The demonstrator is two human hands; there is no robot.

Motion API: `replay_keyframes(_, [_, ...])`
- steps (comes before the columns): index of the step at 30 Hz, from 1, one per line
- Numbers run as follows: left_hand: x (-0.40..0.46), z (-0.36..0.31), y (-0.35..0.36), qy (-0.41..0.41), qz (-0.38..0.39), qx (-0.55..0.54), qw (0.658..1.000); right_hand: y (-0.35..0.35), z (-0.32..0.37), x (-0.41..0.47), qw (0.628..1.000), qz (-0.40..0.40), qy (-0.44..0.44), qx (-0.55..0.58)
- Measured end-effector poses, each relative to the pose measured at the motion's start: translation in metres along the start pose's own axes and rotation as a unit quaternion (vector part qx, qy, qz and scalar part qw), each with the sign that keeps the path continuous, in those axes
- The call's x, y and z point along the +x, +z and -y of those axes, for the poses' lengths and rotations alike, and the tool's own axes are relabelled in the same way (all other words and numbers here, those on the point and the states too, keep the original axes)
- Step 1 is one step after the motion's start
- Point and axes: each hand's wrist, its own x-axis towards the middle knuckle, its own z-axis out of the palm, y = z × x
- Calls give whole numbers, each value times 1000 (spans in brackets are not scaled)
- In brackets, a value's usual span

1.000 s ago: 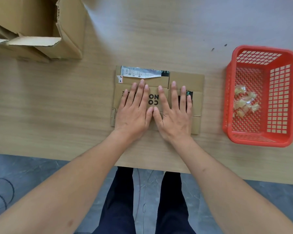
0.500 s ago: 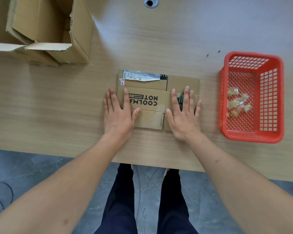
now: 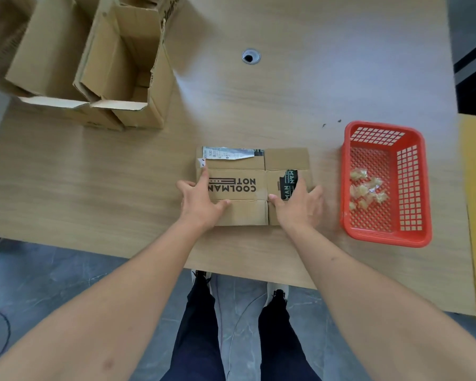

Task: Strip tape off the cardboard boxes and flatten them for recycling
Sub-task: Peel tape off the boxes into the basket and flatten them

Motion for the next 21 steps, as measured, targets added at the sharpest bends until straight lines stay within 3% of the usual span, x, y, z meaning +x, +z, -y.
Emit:
replay_keyframes(3, [-8,-5,-10,-9,-5,-3,1000,-16,-8,2,996,-5,-50,72])
replay_keyframes(9, [-38,-25,-43,57,-91,-16,994,-80,-16,-8,964,-24,-191,185])
replay_keyframes(14, [-70,-54,-75,147,-134,-30,980,-136,-11,-29,947,-37,-212,237])
replay_keyframes(21, [-106,-101,-124,256,-131,-9,958,-200,-11,-94,933,-177,-202,238])
